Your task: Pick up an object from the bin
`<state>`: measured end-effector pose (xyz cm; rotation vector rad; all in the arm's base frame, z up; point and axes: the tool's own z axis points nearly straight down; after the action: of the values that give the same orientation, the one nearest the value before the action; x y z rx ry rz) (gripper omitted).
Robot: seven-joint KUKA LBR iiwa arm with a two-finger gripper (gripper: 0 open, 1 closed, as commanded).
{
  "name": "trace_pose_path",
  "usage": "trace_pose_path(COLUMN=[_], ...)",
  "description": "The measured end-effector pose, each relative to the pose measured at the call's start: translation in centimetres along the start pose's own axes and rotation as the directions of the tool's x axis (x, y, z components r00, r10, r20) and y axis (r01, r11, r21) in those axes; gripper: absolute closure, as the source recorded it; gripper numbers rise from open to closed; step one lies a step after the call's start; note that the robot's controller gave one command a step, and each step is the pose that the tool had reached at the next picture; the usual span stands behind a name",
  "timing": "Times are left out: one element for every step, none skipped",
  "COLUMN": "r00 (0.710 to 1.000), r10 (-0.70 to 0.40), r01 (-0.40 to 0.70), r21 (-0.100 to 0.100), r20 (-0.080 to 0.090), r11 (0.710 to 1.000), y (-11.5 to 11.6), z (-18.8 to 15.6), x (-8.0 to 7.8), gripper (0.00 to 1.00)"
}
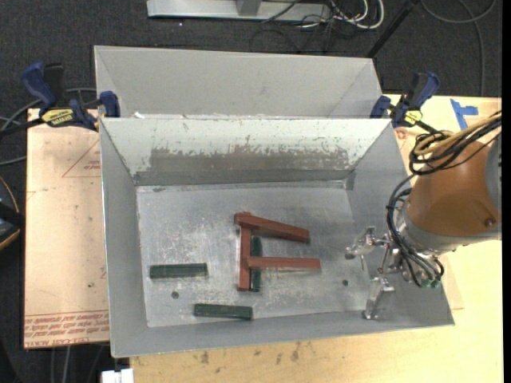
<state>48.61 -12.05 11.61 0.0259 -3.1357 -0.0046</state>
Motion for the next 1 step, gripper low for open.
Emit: trace_pose_path(r00=[0.999], r10=[0.035], r01=[-0.035], r21=[0.003], r20=[0.011], r11=[0.999], y=[3.76], z=[2.30], x=[-4.23], gripper=[0.00])
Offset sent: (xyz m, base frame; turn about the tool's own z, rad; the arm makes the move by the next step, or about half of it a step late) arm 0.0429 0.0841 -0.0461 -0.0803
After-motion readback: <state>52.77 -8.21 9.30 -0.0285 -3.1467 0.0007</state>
